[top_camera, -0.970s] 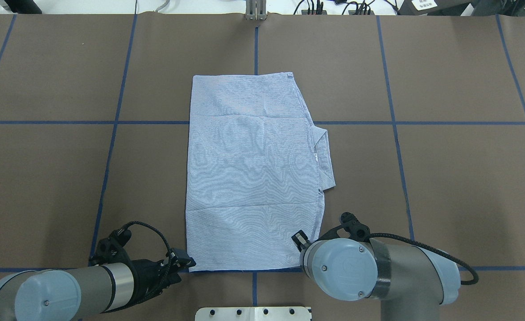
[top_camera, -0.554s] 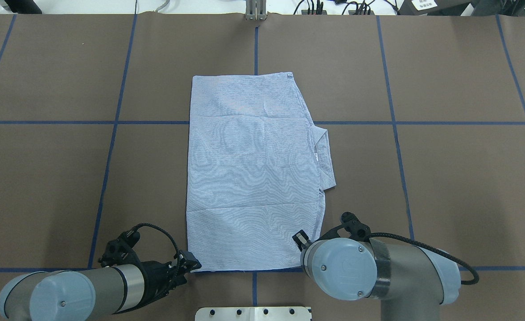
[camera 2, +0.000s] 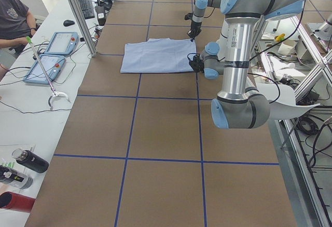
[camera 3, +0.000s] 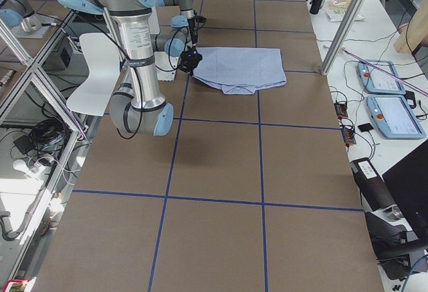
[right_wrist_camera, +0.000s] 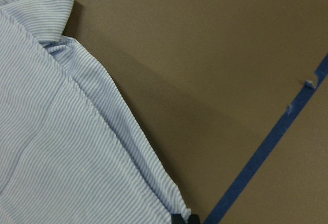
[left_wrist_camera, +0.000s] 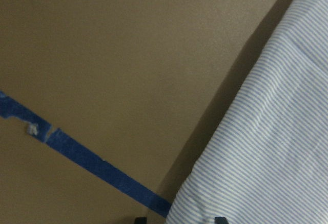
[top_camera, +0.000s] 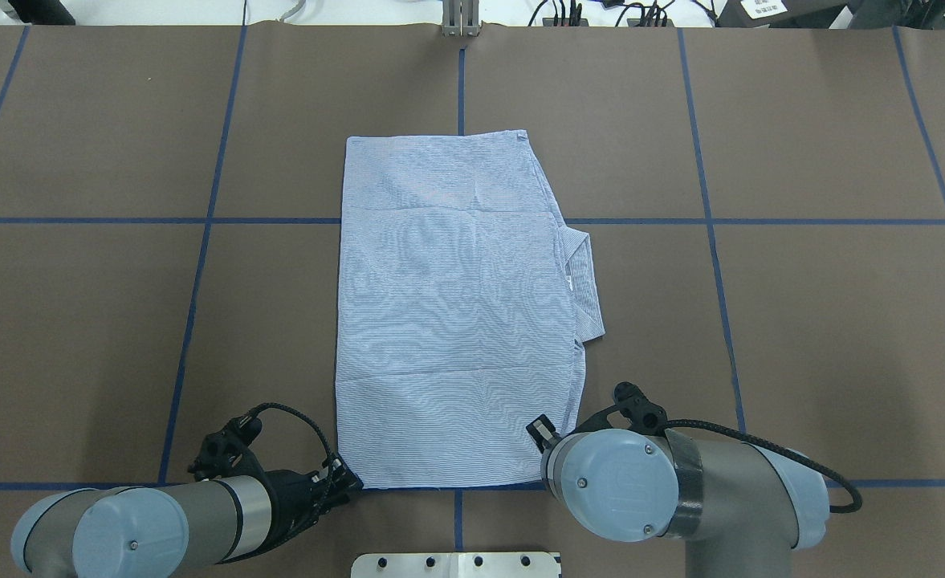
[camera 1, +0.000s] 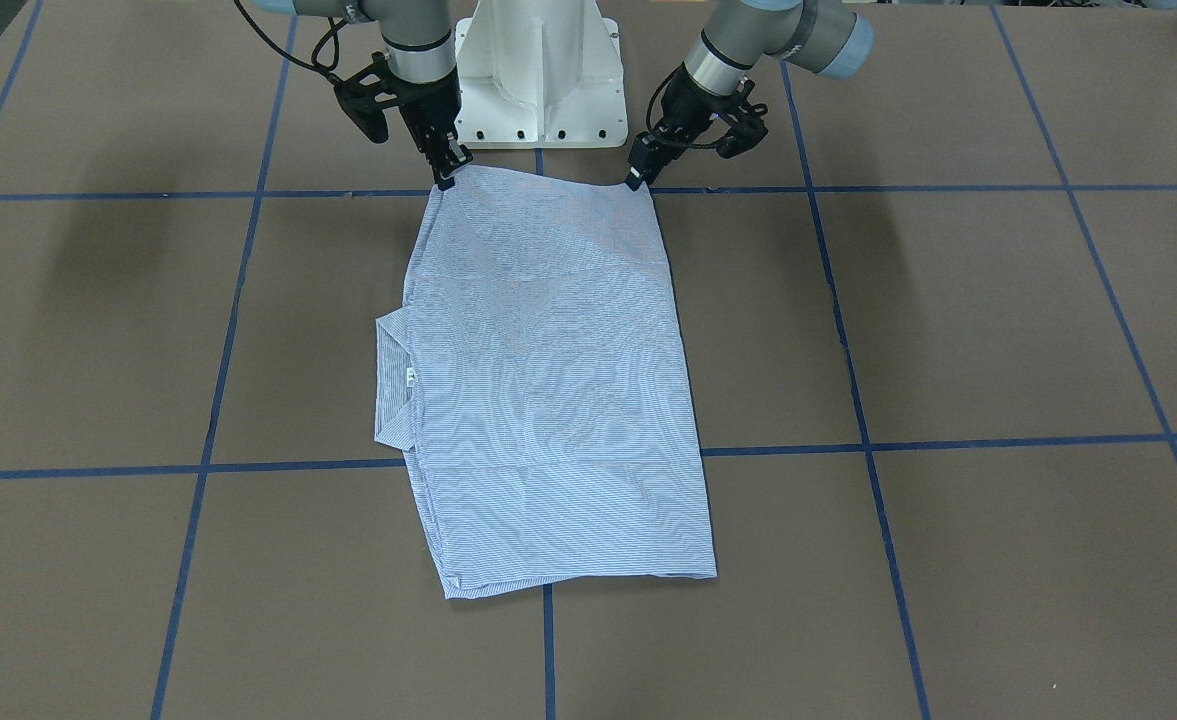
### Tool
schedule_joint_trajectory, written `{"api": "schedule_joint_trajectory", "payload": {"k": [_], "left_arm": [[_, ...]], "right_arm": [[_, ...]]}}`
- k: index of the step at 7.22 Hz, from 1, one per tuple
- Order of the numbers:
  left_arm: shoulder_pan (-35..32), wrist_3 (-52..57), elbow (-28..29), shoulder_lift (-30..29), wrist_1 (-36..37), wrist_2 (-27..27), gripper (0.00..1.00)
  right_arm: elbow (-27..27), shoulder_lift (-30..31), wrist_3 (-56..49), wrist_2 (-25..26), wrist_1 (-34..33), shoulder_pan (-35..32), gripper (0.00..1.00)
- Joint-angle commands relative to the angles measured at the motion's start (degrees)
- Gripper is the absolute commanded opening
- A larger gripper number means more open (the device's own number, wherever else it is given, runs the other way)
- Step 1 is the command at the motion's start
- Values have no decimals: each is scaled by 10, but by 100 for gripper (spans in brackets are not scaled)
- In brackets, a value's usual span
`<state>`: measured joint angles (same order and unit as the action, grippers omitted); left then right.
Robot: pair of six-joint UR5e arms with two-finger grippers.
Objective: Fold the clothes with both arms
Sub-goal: 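Grasp the near edge corners of the shirt with both grippers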
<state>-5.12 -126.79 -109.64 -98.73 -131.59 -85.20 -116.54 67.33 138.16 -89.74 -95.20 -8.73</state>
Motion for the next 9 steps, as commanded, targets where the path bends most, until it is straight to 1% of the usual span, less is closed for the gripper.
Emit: {"api": "schedule_joint_trajectory", "payload": {"k": [1, 2, 4, 5, 6, 7, 8, 9], "left_arm": [[-2, 0, -5, -2, -1, -1, 0], [-6, 1, -15, -1, -1, -1, 0], [-9, 4, -94, 16, 0, -6, 0], [-16, 5, -132, 17, 0, -11, 0], [-60, 9, -141, 9, 1, -49, 0], [-122, 16, -136, 6, 15, -105, 0], [-171, 52, -123, -13, 19, -136, 0], [-205, 59, -84, -55, 45, -149, 0]], "right_arm": [[0, 1, 0, 0, -1, 0, 0], [0, 2, 1, 1, -1, 0, 0], [-3, 0, 5, 23, -2, -2, 0], [-18, 0, 8, 39, -15, -6, 0], [-54, -3, 8, 47, -37, -24, 0], [-69, -8, 6, 43, -41, -54, 0], [-58, -33, -5, 40, -41, -87, 0], [-24, -63, -44, 37, -38, -118, 0]]}}
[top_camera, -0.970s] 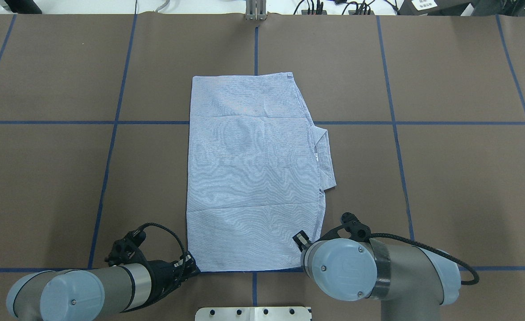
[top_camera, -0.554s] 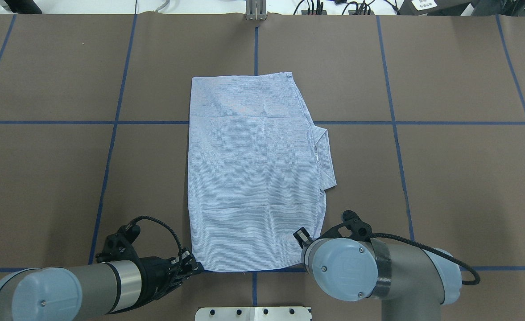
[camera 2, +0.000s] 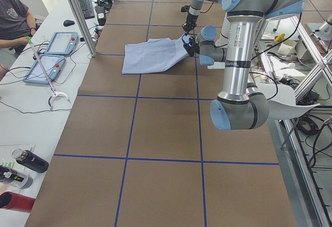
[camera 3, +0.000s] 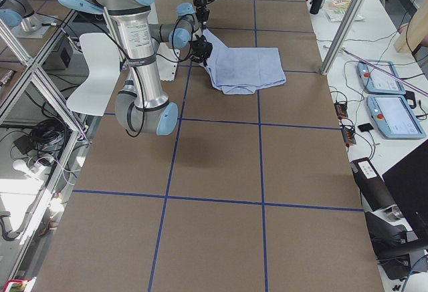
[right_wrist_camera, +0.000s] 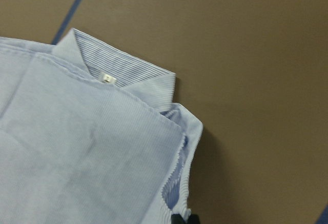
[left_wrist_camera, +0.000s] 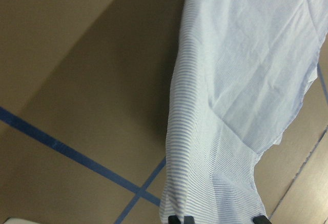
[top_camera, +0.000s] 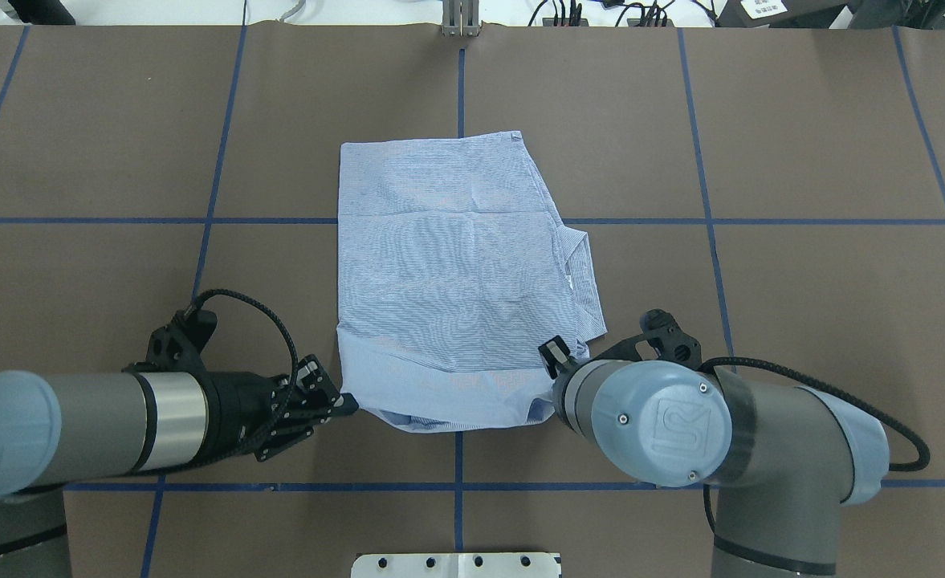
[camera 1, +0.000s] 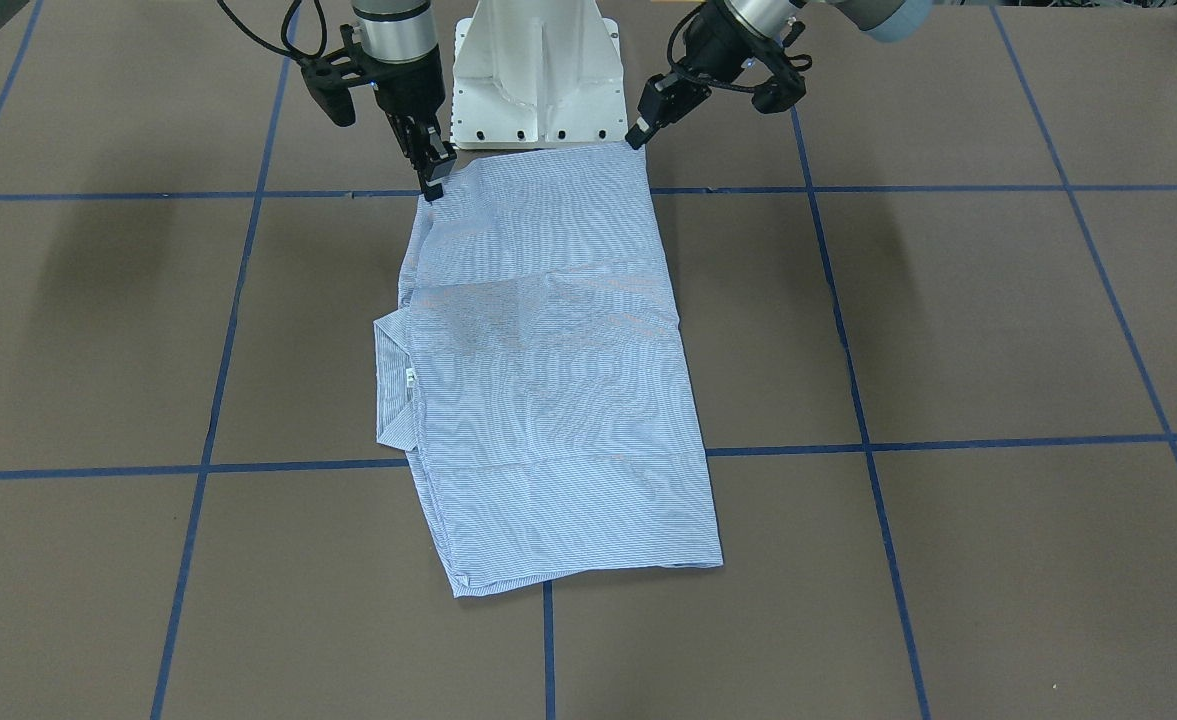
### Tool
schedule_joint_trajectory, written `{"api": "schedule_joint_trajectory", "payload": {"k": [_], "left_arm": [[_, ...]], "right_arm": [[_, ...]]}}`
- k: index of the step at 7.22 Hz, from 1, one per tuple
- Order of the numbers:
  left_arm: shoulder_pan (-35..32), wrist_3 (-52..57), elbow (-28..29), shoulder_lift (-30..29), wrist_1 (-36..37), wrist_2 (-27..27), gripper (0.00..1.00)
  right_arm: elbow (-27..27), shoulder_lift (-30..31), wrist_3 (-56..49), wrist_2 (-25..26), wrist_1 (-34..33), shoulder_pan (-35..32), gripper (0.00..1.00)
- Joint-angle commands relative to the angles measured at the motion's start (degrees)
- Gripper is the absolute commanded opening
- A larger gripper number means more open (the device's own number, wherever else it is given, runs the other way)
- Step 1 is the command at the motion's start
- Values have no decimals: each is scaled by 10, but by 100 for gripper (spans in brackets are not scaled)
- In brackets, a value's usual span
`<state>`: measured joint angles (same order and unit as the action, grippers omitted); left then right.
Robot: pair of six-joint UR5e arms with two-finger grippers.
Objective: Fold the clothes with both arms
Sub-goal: 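Lift the near edge with both grippers and fold it toward the far edge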
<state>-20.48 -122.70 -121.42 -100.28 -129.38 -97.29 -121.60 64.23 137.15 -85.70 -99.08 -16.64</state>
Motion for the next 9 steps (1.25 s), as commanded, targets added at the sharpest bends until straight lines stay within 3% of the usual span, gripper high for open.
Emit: {"api": "schedule_joint_trajectory", "payload": {"k": [1, 2, 5, 7, 9], "left_arm": [[-88, 32, 72, -87, 45, -52, 0], [-117, 49, 106, -113, 50, -62, 0], [-187, 104, 187, -155, 49, -87, 0], [-214, 127, 239, -184, 44, -87, 0], [-235, 142, 314, -235, 39, -87, 0]], "right_arm": [[73, -66, -57, -17, 0, -79, 0], [105, -83, -95, -58, 3, -121, 0], [241, -167, -161, -104, 5, -178, 0], [362, -209, -181, -130, 99, -214, 0], [439, -254, -225, -151, 111, -239, 0]]}}
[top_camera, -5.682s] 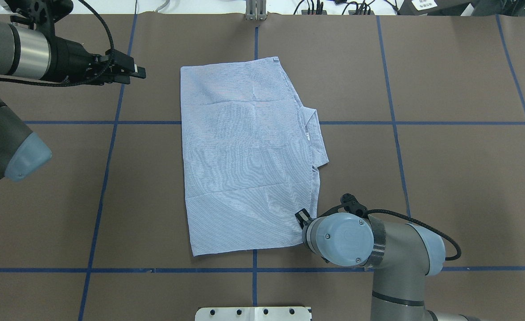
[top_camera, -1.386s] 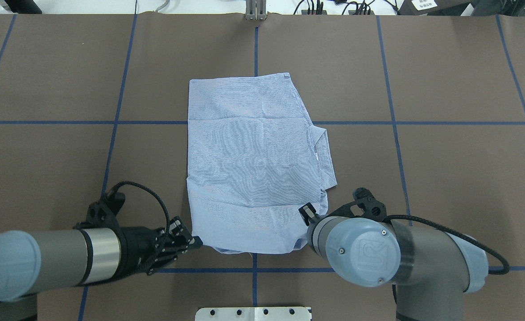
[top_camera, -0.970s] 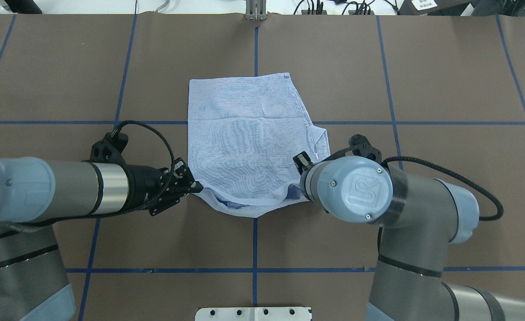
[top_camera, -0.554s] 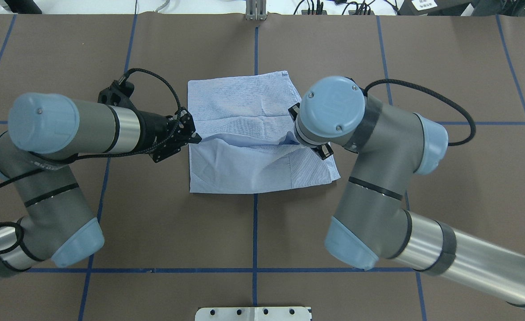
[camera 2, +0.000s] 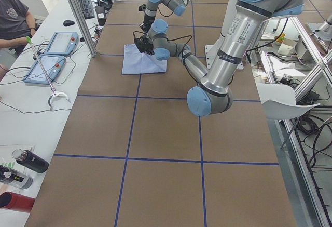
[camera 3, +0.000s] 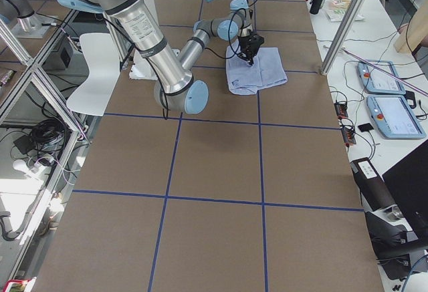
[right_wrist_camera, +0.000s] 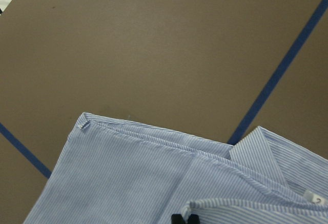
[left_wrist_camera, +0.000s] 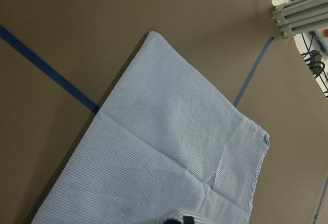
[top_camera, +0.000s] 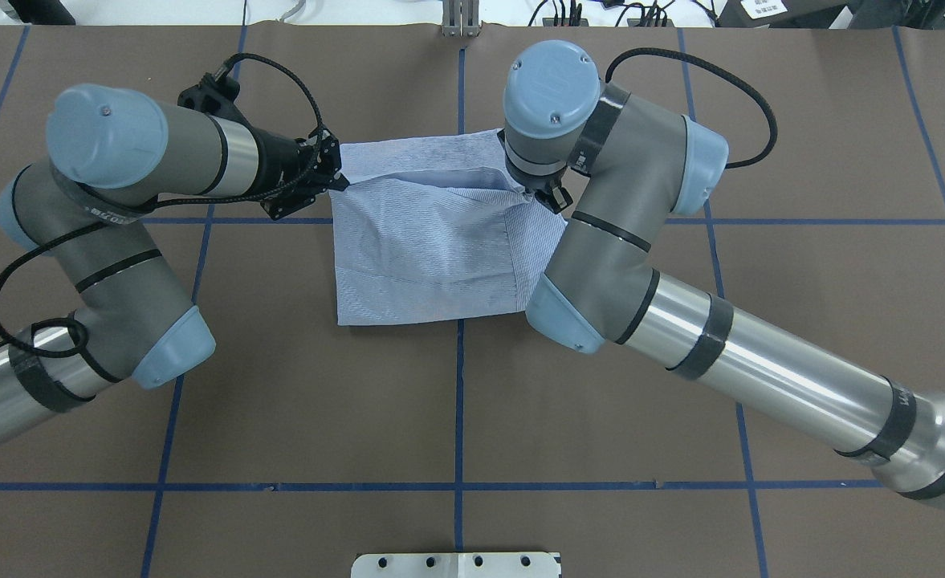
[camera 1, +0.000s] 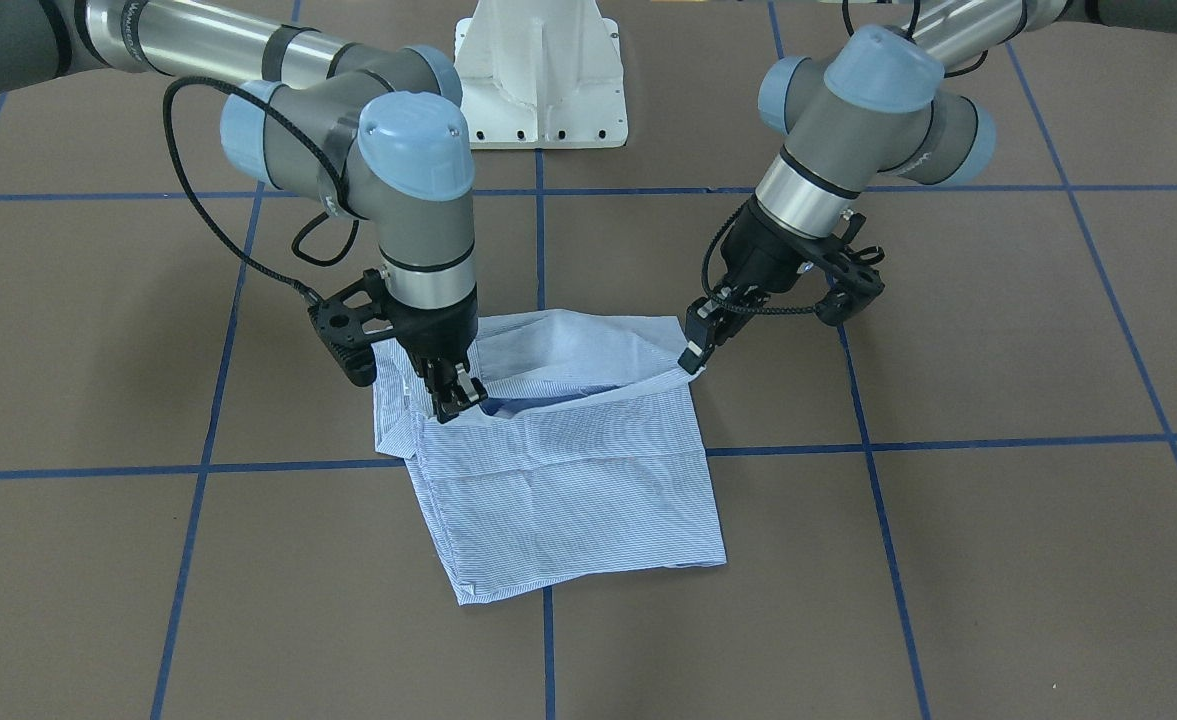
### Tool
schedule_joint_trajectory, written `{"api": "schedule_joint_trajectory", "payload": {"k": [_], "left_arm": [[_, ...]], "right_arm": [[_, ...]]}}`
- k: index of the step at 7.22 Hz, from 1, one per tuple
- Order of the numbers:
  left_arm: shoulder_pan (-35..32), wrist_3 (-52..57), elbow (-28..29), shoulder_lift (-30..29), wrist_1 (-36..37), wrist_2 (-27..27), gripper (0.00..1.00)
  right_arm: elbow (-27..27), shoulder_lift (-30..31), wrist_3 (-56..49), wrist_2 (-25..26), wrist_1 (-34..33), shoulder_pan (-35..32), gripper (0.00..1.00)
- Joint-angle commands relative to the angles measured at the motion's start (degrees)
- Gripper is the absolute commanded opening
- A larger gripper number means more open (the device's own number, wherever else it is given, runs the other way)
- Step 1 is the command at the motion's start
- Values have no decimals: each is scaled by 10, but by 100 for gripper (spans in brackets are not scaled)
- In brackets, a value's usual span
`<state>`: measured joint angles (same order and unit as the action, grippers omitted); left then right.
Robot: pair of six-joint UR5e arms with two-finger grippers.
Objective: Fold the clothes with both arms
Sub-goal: 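Lift the near edge with both grippers and fold it toward the far edge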
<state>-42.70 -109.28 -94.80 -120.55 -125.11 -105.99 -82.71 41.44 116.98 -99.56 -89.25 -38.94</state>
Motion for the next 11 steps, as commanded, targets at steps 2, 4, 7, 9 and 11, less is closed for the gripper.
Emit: {"api": "schedule_joint_trajectory", "payload": {"k": [2, 4, 7, 9, 11], "left_arm": [[-24, 8, 134, -57, -65, 1, 0], [-30, 34, 186, -73, -85, 2, 0], [-33, 45, 300, -135, -138, 6, 0], [-34, 58, 332, -142, -160, 13, 0], [-34, 58, 379, -160, -186, 24, 0]], "right_arm": [[110, -58, -65, -18, 21, -25, 0], [178, -68, -82, -27, 93, -38, 0], [242, -91, -128, -52, 133, -53, 0], [267, -94, -158, -52, 146, -55, 0], [300, -99, -170, -54, 180, -56, 0]]}}
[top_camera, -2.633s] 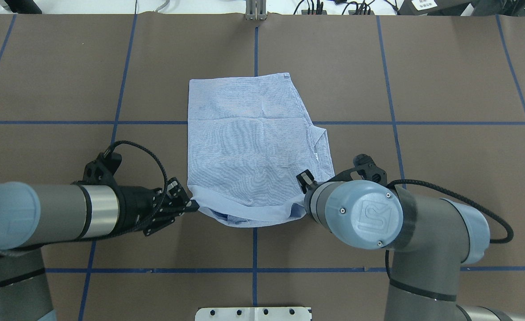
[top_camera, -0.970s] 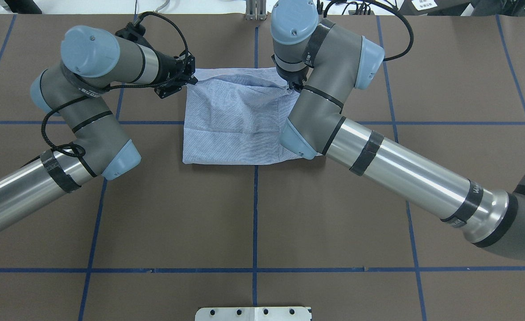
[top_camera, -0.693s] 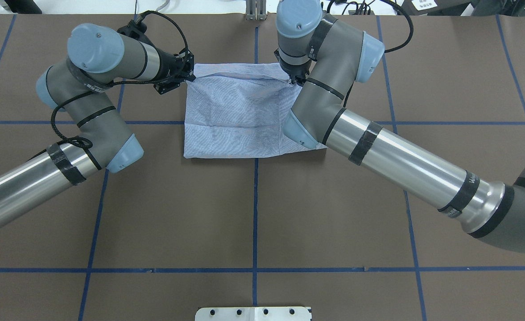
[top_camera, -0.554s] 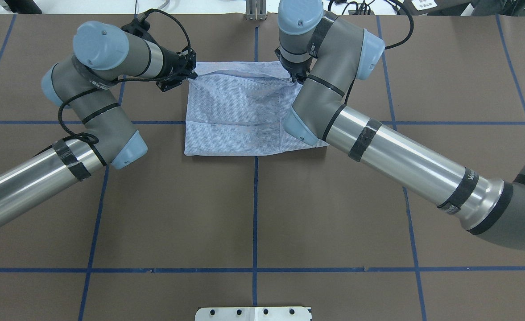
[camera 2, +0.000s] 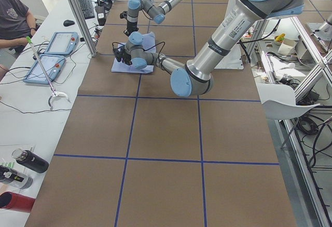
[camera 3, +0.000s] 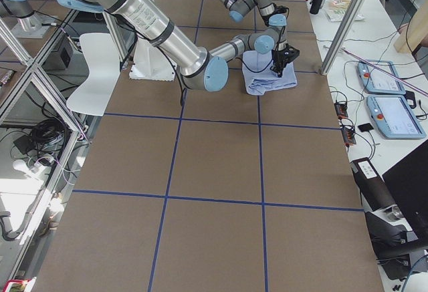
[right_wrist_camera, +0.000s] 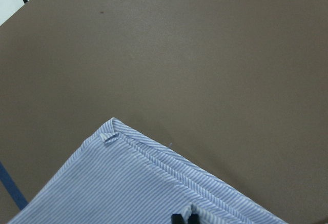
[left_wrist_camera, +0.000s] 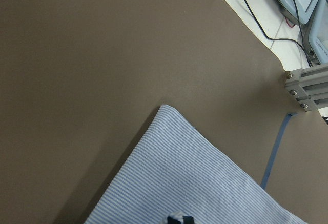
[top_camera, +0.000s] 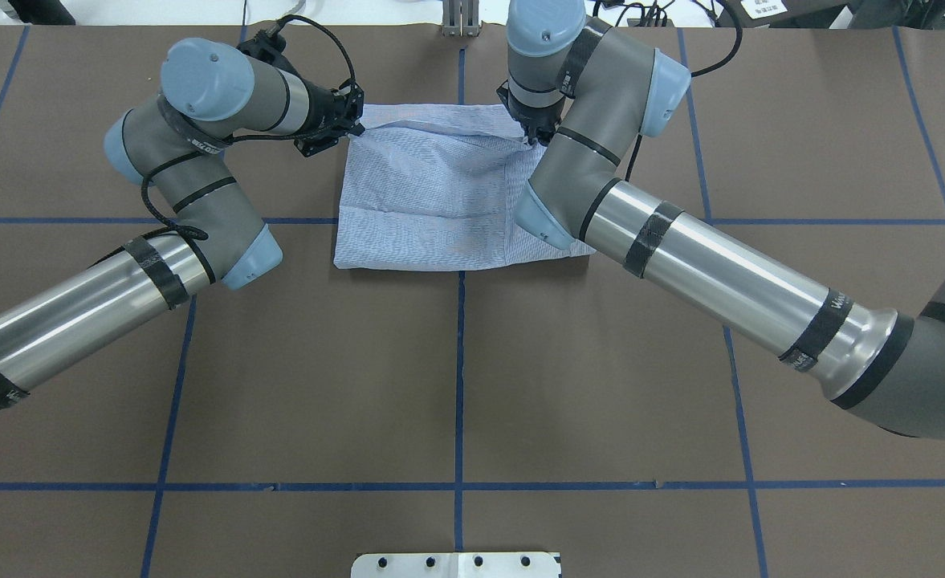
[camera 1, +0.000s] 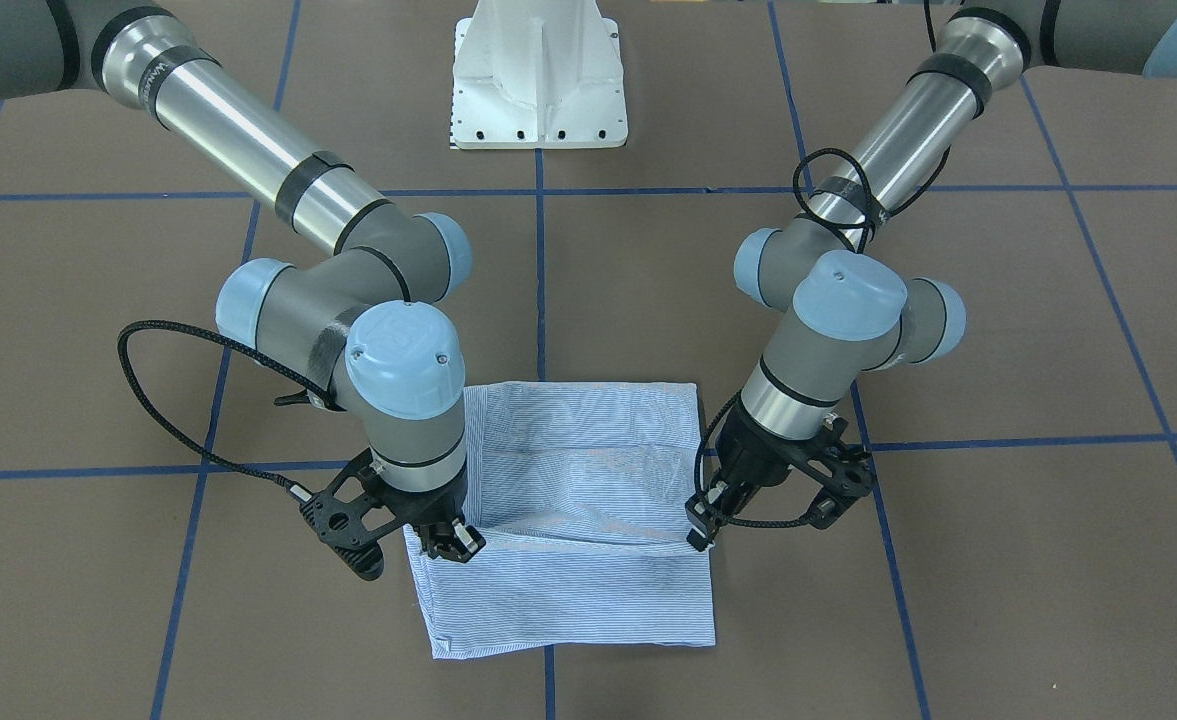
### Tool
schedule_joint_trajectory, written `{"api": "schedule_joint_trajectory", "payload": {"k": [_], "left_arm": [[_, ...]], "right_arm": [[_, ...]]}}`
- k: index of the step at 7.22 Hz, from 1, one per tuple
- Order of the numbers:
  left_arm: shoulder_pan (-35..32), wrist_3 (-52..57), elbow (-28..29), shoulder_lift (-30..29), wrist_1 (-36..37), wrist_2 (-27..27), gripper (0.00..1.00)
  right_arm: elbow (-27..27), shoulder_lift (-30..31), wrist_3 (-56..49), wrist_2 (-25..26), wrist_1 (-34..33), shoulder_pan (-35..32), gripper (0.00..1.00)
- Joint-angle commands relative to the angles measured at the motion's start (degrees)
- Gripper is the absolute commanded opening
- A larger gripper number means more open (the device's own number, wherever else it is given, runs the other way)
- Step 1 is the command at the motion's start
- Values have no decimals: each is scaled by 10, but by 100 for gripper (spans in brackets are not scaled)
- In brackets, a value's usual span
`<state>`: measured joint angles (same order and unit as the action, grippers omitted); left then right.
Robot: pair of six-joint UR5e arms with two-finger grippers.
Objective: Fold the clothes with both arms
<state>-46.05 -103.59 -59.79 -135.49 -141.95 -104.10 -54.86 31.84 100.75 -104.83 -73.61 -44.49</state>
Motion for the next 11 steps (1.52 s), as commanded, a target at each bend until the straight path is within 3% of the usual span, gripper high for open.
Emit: {"api": "schedule_joint_trajectory", "payload": {"k": [1, 2, 3, 4, 7, 10, 11], "left_arm": [[0, 1, 34, -15, -18, 7, 0], [0, 2, 41, -17, -20, 14, 9], [0, 9, 43, -17, -23, 14, 41], [-11, 34, 49, -16, -25, 16, 52], [-57, 64, 29, -6, -58, -11, 53], [-114, 199, -115, 123, -54, -164, 53], [-138, 289, -154, 171, -52, -198, 53]], "right_arm": [[26, -8, -8, -11, 28, -4, 3], [37, -19, -8, -26, 29, -14, 18], [43, -26, -12, -30, 29, -19, 43], [50, -32, -20, -30, 29, -24, 99], [56, -33, -64, -91, 28, -81, 98], [37, 43, -209, -103, 25, -131, 99], [-18, 111, -279, -112, 24, -156, 99]]}}
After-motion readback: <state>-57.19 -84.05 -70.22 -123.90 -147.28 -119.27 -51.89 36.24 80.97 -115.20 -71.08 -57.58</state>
